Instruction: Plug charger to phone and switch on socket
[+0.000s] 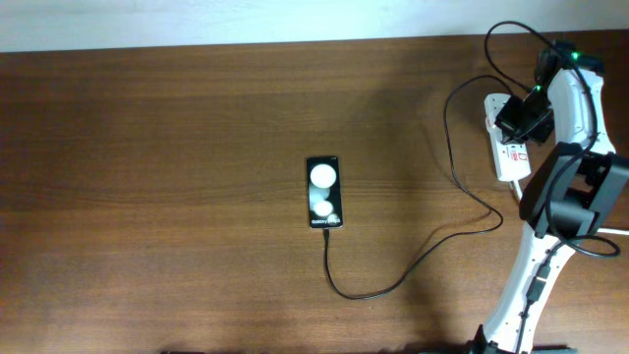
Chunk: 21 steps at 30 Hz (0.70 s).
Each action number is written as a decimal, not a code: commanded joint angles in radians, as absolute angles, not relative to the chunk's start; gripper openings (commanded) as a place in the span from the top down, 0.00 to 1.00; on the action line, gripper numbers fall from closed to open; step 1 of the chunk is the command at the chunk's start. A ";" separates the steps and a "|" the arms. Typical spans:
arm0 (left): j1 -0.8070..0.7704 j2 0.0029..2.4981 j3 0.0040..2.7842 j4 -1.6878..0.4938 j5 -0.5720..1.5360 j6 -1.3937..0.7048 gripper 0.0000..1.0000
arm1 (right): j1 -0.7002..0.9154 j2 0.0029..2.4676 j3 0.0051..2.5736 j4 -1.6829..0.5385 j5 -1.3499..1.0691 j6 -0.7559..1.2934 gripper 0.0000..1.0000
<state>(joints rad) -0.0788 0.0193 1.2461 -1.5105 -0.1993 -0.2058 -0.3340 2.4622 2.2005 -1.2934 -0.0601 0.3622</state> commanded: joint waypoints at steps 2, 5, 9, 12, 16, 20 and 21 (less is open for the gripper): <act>-0.075 0.007 1.241 -1.512 -0.206 -0.219 0.01 | -0.389 2.473 2.352 -1.358 -0.075 0.375 0.96; -0.075 0.007 1.241 -1.512 -0.206 -0.219 0.01 | -0.407 2.474 2.353 -1.339 -0.075 0.382 0.96; -0.075 0.007 1.241 -1.512 -0.206 -0.219 0.01 | -0.405 2.477 2.341 -1.296 -0.098 0.383 0.96; -0.075 0.007 1.241 -1.512 -0.206 -0.219 0.01 | -0.391 2.498 2.289 -1.263 -0.102 0.401 0.96; -0.075 0.007 1.241 -1.512 -0.206 -0.219 0.01 | -0.302 2.558 2.280 -1.275 -0.112 0.397 0.96; -0.075 0.007 1.241 -1.513 -0.205 -0.219 0.01 | -0.310 2.532 2.303 -1.295 -0.085 0.427 0.96; -0.075 0.007 1.241 -1.513 -0.206 -0.219 0.01 | -0.324 2.514 2.328 -1.303 -0.086 0.427 0.96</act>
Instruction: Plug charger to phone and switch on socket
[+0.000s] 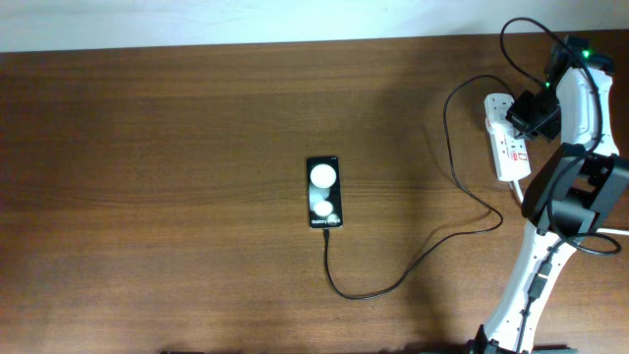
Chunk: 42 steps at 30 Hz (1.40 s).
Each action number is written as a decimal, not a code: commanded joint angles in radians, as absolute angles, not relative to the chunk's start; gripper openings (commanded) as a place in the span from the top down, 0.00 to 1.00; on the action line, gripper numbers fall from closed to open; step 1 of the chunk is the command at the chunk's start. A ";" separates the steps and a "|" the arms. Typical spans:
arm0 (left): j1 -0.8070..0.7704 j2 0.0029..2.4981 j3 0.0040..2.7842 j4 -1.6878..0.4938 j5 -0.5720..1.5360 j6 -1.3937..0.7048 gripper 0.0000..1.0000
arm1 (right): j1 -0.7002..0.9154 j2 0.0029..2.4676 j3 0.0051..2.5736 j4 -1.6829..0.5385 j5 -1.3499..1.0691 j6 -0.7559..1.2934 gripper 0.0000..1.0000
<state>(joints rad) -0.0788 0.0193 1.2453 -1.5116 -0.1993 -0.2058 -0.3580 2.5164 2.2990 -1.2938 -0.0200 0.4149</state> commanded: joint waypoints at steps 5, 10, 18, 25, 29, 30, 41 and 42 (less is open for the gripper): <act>-0.075 0.007 1.241 -1.513 -0.206 -0.219 0.01 | -0.394 2.495 2.453 -1.367 -0.086 0.427 0.96; -0.075 0.007 1.241 -1.513 -0.206 -0.219 0.01 | -0.392 2.528 2.421 -1.359 -0.079 0.427 0.96; -0.075 0.007 1.241 -1.513 -0.206 -0.219 0.01 | -0.323 2.529 2.197 -1.226 -0.075 0.427 0.96; -0.075 0.007 1.241 -1.513 -0.203 -0.219 0.01 | -0.369 2.393 2.322 -1.423 -0.036 0.427 0.96; -0.075 0.007 1.241 -1.513 -0.203 -0.219 0.01 | -0.403 2.080 2.344 -1.453 0.014 0.455 0.96; -0.075 0.007 1.241 -1.512 -0.203 -0.219 0.01 | -0.406 1.996 2.344 -1.453 0.004 0.461 0.96; 0.137 0.007 1.242 -1.525 -0.207 -0.218 0.01 | -0.379 1.135 2.344 -0.955 -0.547 0.464 0.92; 0.169 0.007 1.241 -1.528 -0.206 -0.219 0.01 | -0.342 1.123 2.344 -0.969 -0.546 0.460 0.91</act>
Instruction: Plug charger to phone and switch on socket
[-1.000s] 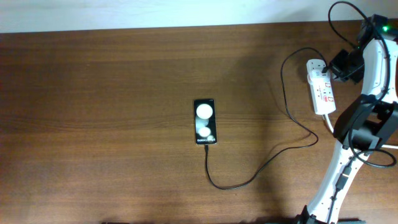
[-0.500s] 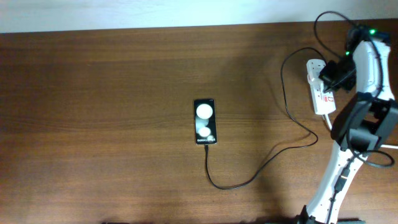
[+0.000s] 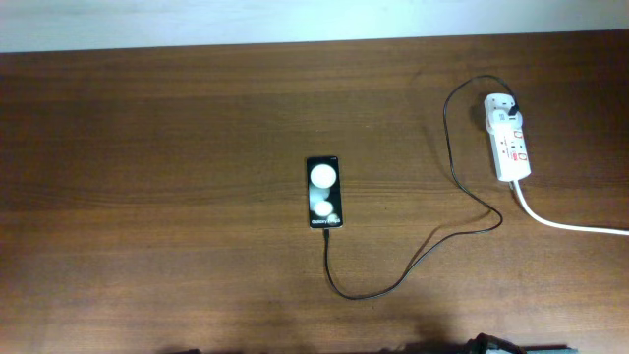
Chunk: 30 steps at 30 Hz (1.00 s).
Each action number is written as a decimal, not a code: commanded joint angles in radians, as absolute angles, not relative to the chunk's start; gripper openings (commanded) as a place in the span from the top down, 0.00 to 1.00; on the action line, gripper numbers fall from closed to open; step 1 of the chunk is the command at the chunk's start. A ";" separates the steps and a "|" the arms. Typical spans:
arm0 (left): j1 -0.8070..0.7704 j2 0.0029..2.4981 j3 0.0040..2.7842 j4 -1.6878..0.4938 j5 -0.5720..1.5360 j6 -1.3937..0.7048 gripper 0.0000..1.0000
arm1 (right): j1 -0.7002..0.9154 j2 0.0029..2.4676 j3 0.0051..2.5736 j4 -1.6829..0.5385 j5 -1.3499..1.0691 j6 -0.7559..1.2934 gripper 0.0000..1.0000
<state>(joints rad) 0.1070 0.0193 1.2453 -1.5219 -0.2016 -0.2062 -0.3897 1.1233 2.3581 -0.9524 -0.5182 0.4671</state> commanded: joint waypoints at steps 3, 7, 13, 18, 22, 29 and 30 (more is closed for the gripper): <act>0.214 0.007 1.242 -1.549 -0.207 -0.218 0.01 | -0.185 1.095 2.337 -0.992 -0.526 0.396 0.90; 0.214 0.007 1.241 -1.537 -0.204 -0.219 0.01 | -0.056 0.945 2.133 -0.936 -0.425 0.374 0.90; 0.214 0.007 1.045 -1.135 -0.118 -0.219 0.01 | -0.052 0.589 1.664 -0.632 -0.403 0.374 0.85; 0.214 0.007 0.662 -0.703 0.050 -0.219 0.01 | -0.052 0.477 1.617 -0.596 -0.403 0.374 0.85; 0.214 0.007 0.403 -0.424 0.050 -0.219 0.01 | -0.052 0.474 1.617 -0.596 -0.403 0.374 0.85; 0.214 0.007 0.070 -0.045 0.109 -0.218 0.01 | -0.052 0.474 1.617 -0.596 -0.403 0.374 0.85; 0.214 0.007 0.035 -0.046 0.109 -0.218 0.01 | -0.052 0.474 1.617 -0.596 -0.403 0.374 0.85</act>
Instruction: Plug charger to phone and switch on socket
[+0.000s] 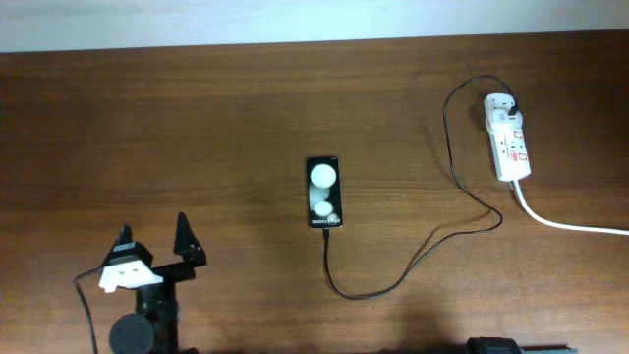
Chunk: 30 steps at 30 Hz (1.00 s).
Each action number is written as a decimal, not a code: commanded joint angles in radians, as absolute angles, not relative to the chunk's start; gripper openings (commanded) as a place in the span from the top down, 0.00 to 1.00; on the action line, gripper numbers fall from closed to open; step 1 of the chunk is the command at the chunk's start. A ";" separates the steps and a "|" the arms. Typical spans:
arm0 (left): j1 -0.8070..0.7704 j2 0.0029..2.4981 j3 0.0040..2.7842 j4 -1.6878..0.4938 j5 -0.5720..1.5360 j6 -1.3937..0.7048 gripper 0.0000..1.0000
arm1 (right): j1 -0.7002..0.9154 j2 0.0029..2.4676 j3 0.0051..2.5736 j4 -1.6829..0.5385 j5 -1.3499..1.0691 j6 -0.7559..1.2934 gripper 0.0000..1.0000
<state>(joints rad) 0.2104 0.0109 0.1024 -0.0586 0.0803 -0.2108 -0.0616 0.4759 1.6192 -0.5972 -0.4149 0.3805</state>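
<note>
A black phone [324,193] lies flat at the table's middle, its glossy screen reflecting two bright lights. A black charger cable [432,236] runs from the phone's near end, loops right and climbs to a plug in the white socket strip [509,143] at the far right. My left gripper [153,246] has come up at the near left, fingers spread open with nothing between them, well left of the phone. My right gripper is out of view.
The strip's white mains lead [570,224] trails off the right edge. The brown wooden table [197,118] meets a pale wall along its far edge.
My left arm has come into view at the near left with its gripper open. Phone, cable and socket strip lie as before, and the right arm stays out of view.
My right arm first reached over the socket strip at the far right, gripper down on it. Then it had shifted slightly back over the strip's far end. By the last earlier moment it had left the view, and now the left arm appears.
</note>
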 commanded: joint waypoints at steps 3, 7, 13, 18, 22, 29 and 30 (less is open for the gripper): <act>0.214 0.007 0.008 -0.069 0.109 -0.177 0.01 | -0.052 0.474 1.617 -0.596 -0.403 0.374 0.85; 0.214 0.007 0.009 -0.069 0.109 -0.177 0.01 | -0.052 0.474 1.617 -0.596 -0.403 0.374 0.84; 0.214 0.006 0.009 -0.068 0.109 -0.177 0.01 | -0.052 0.422 1.609 -0.595 -0.382 0.373 0.84; 0.211 0.006 0.009 -0.068 0.109 -0.177 0.01 | -0.053 0.242 1.473 -0.520 -0.276 0.371 0.84; 0.182 0.005 0.009 -0.068 0.109 -0.177 0.01 | -0.052 0.168 1.415 -0.477 -0.276 0.371 0.84; 0.111 0.005 0.009 -0.068 0.109 -0.177 0.01 | -0.052 0.108 1.414 -0.477 -0.276 0.371 0.84; 0.112 0.005 0.009 -0.068 0.109 -0.177 0.01 | -0.052 0.099 1.414 -0.477 -0.275 0.371 0.84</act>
<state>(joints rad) 0.1215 0.0109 0.0128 -0.0666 0.0990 -0.1974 -0.0605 0.1341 1.4155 -0.4808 -0.2848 0.3805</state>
